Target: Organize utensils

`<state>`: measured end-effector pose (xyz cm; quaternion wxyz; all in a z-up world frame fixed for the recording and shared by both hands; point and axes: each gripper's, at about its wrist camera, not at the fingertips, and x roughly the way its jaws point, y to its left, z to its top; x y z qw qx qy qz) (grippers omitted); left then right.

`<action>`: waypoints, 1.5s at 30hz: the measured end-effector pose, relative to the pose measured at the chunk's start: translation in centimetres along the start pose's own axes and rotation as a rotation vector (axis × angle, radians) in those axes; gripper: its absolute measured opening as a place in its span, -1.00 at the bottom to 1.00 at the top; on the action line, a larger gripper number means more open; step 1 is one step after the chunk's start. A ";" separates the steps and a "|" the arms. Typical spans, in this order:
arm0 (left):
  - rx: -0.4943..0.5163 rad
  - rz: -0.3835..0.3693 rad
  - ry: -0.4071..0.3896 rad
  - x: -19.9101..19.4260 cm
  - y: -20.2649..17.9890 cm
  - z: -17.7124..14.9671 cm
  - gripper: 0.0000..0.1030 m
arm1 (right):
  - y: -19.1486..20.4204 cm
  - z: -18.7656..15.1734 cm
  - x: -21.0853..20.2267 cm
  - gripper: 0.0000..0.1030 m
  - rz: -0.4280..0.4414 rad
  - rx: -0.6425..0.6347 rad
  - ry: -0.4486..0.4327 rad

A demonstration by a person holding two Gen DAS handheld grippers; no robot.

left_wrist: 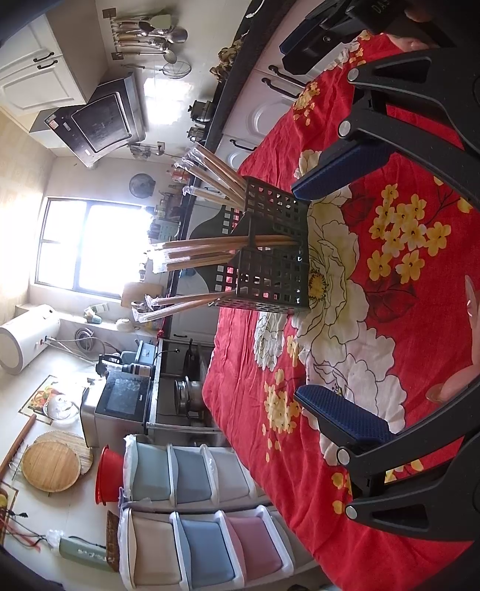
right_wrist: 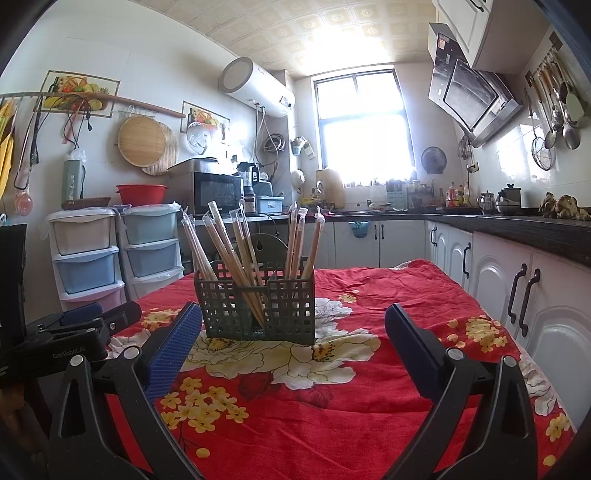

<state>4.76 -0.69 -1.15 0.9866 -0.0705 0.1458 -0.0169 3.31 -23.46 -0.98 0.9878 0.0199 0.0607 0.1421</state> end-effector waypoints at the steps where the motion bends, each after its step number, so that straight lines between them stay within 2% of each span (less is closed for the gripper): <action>1: 0.001 0.000 0.000 0.0 0.0 0.0 0.79 | 0.0 0.0 0.0 0.88 0.001 0.000 0.000; 31: -0.019 -0.011 0.008 0.0 0.1 0.1 0.80 | -0.1 0.0 -0.1 0.88 -0.002 0.002 0.000; 37: -0.036 0.004 0.032 0.5 0.3 0.1 0.79 | -0.2 0.3 -0.6 0.88 -0.031 0.014 -0.007; 41: -0.048 0.012 0.063 0.6 0.8 0.4 0.79 | -0.8 0.8 -0.5 0.88 -0.053 0.057 0.029; 43: -0.073 0.020 0.097 0.6 1.6 0.9 0.80 | -1.7 1.3 -0.2 0.87 -0.076 0.085 0.066; 45: -0.121 0.031 0.162 1.2 3.7 2.0 0.80 | -2.9 1.9 0.3 0.87 -0.108 0.111 0.095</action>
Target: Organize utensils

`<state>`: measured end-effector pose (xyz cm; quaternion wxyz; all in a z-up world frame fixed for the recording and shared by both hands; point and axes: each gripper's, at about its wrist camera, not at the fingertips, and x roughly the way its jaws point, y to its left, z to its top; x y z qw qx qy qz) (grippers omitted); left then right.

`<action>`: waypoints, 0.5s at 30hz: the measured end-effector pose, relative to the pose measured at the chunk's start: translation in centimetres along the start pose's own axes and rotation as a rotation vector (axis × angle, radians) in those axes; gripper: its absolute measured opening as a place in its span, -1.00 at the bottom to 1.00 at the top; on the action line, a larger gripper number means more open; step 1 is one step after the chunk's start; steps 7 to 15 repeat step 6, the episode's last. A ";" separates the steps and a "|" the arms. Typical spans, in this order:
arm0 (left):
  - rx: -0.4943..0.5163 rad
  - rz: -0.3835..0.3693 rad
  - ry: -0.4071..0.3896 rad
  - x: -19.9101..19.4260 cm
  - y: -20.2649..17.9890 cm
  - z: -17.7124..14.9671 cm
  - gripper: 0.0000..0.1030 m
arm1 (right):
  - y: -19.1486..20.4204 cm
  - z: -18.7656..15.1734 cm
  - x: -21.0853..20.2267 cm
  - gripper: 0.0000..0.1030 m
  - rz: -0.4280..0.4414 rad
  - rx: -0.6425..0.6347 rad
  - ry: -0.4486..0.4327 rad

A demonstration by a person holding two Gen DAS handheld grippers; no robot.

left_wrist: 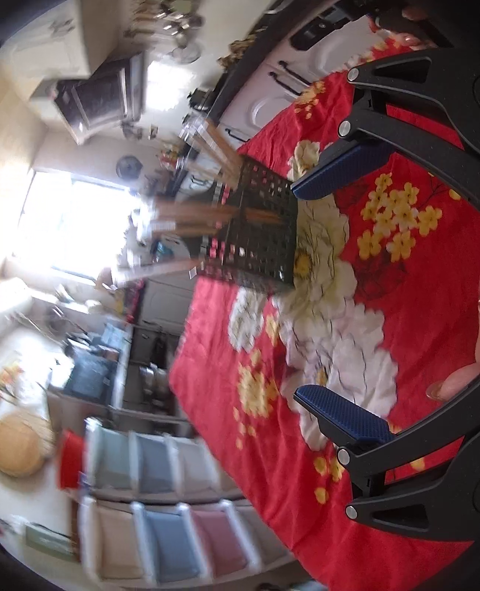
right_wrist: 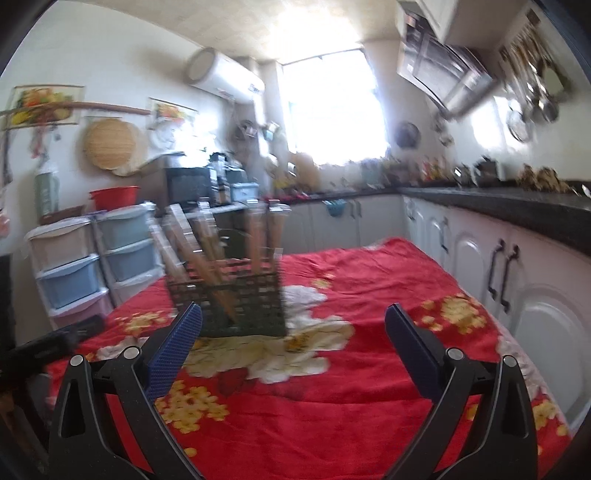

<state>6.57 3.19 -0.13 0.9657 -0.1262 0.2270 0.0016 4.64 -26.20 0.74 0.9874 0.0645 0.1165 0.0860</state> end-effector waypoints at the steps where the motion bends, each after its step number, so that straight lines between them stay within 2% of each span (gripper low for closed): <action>1: -0.005 0.018 0.039 0.5 1.0 0.8 0.80 | -1.0 0.8 0.7 0.88 -0.032 0.013 0.033; 2: -0.012 0.035 0.070 0.9 2.1 1.3 0.80 | -2.1 1.6 1.9 0.88 -0.083 0.011 0.091; 4: -0.013 0.122 0.184 3.5 5.0 3.5 0.80 | -4.4 2.6 4.7 0.88 -0.176 0.007 0.216; 6: -0.036 0.222 0.269 6.3 8.0 5.1 0.80 | -6.6 3.0 8.5 0.88 -0.262 -0.012 0.380; 15: -0.036 0.222 0.269 6.3 8.0 5.1 0.80 | -6.6 3.0 8.5 0.88 -0.262 -0.012 0.380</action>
